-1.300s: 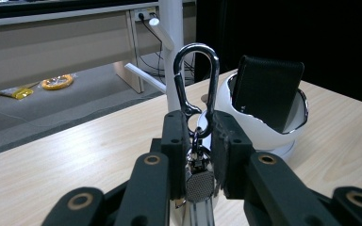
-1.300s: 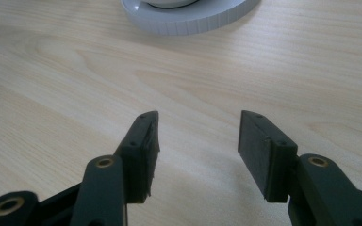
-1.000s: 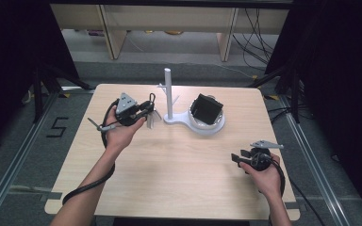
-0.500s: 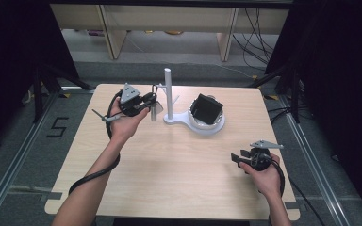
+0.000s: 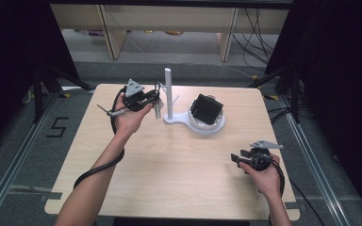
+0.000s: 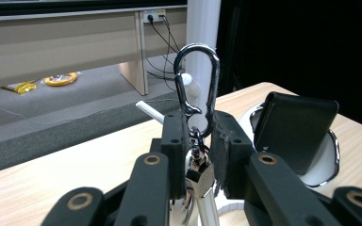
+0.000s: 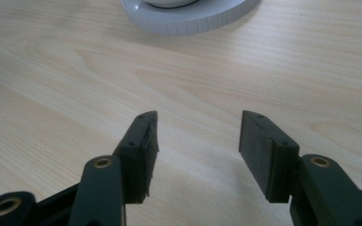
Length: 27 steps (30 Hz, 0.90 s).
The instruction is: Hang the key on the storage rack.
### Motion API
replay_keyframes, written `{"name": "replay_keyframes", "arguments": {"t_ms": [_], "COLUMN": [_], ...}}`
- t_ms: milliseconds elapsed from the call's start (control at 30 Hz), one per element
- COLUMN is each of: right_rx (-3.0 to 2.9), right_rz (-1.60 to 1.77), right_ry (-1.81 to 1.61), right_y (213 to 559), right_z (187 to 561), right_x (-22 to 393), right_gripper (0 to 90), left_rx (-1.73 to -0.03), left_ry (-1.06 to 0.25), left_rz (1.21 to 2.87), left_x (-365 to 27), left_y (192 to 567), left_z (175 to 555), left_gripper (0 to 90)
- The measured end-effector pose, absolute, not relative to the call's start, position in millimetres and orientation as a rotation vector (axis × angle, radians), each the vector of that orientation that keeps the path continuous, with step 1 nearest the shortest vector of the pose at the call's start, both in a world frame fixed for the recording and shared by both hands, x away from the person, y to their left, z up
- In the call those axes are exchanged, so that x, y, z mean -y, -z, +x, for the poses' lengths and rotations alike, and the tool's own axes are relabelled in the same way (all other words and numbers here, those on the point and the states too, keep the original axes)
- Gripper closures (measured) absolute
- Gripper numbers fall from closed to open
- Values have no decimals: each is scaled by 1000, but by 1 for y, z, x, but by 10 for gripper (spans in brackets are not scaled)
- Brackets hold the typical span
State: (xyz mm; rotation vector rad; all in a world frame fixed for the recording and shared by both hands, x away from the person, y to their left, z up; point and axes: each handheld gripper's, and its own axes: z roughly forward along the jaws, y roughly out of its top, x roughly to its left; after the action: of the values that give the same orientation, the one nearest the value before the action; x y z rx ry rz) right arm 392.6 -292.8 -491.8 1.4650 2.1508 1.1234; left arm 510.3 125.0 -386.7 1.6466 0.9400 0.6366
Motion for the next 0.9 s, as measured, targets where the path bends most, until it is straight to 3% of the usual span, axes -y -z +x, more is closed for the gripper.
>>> {"name": "replay_keyframes", "arguments": {"t_ms": [700,900], "right_rx": [-2152,-2154], "right_rz": [1465,1466], "right_ry": [-1121,-1124], "right_y": [493,492], "right_z": [393,393], "right_x": [293,293], "right_gripper": [485,484], "left_rx": [-990,-986], "left_ry": [-559,-527], "left_rz": [1671,1685], "left_x": [-115,-120], "left_y": [401,403], "left_z": [522,512], "left_gripper": [749,589]}}
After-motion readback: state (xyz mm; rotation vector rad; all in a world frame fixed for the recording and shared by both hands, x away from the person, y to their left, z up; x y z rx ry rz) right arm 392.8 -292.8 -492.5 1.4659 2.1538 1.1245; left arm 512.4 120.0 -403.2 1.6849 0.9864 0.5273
